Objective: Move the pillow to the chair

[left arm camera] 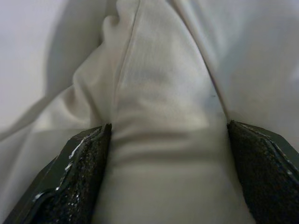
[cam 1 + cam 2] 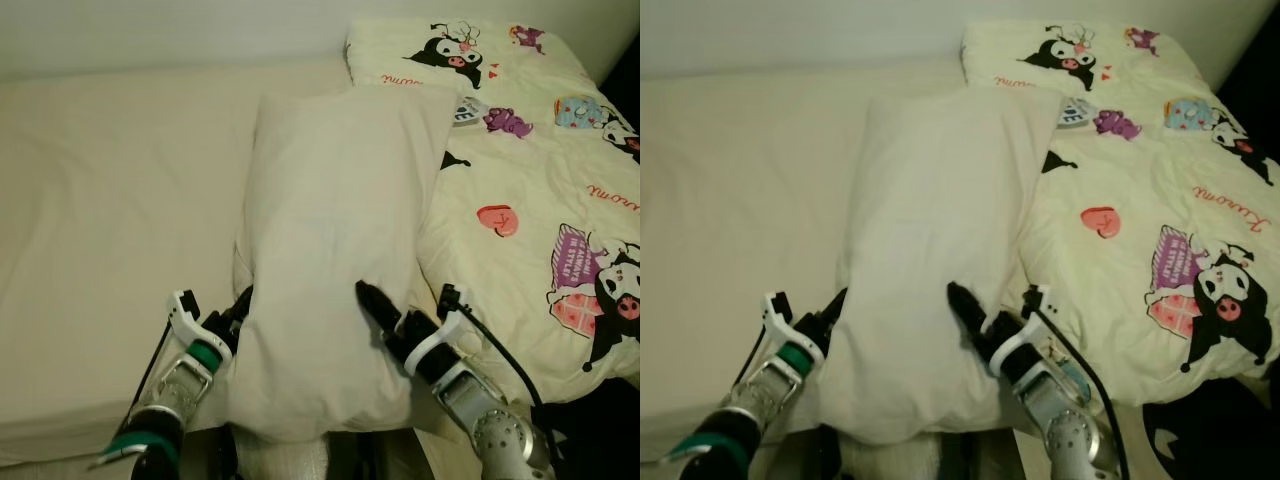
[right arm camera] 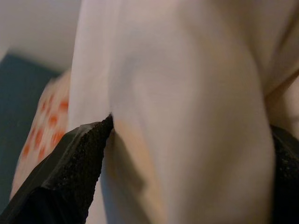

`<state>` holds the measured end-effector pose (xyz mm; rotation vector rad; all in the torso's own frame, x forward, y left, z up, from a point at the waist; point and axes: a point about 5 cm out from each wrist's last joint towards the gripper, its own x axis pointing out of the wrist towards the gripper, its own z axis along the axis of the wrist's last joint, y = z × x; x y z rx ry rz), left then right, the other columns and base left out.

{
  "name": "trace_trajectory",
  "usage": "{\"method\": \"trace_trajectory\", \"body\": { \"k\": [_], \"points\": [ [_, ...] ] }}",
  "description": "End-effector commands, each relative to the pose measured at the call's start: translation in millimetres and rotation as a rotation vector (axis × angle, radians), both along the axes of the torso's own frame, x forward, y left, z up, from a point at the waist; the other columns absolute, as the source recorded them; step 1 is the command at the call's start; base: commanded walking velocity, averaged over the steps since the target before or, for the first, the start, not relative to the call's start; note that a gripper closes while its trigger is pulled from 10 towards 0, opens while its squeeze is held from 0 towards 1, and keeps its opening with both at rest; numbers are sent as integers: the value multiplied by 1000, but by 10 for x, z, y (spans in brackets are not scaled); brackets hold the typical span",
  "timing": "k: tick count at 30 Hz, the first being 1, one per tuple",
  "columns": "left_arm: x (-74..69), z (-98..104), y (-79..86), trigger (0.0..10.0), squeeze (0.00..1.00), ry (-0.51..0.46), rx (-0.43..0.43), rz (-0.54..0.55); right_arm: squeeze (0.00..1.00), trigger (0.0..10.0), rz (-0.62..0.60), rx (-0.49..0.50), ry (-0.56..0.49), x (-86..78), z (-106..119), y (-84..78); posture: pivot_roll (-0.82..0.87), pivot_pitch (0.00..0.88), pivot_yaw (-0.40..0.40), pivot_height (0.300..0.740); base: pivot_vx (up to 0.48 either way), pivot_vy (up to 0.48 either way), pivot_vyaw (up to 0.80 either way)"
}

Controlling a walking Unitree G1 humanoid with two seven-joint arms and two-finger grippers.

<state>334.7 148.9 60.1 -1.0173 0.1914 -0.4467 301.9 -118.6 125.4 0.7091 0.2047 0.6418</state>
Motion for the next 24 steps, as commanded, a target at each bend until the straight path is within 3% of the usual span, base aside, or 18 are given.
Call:
{"method": "trace_trajectory", "body": {
  "k": [1, 4, 7, 12, 14, 15, 19, 21, 24],
  "points": [
    [-182, -229, -187, 10000, 1000, 99, -47, -94, 1000, 10000, 188, -5, 63, -151, -146, 295, -187, 266, 79, 602, 0, 0, 0],
    [-185, -176, -22, 10000, 1000, 48, -101, -52, 1000, 10000, 352, -49, 61, -236, -209, 495, -128, 226, 71, 602, 0, 0, 0],
    [-185, -100, 91, 10000, 1000, -4, -146, -32, 1000, 10000, 427, -62, 54, -253, -236, 605, -91, 198, 69, 602, 0, 0, 0],
    [-241, 24, 186, 10000, 1000, -86, -138, -57, 1000, 10000, 443, -77, 30, -166, -215, 679, -49, 165, 65, 602, 0, 0, 0],
    [-272, 78, 201, 10000, 1000, -117, -111, -63, 1000, 10000, 440, -84, 18, -137, -194, 678, -49, 165, 65, 602, 0, 0, 0],
    [-346, 277, 248, 10000, 1000, -205, -85, -38, 1000, 10000, 429, -93, -15, -72, -118, 654, -31, 140, 64, 602, 0, 0, 0],
    [-389, 395, 280, 10000, 1000, -251, -88, -23, 1000, 10000, 425, -95, -35, -36, -72, 638, -15, 126, 61, 602, 0, 0, 0],
    [-574, 638, 285, 10000, 1000, -329, -87, -17, 1000, 10000, 411, -113, -87, 36, 29, 511, 8, 106, 62, 602, 0, 0, 0],
    [-691, 689, 277, 10000, 1000, -340, -77, -12, 1000, 10000, 399, -127, -102, 70, 48, 420, 10, 104, 61, 602, 0, 0, 0]
  ]
}}
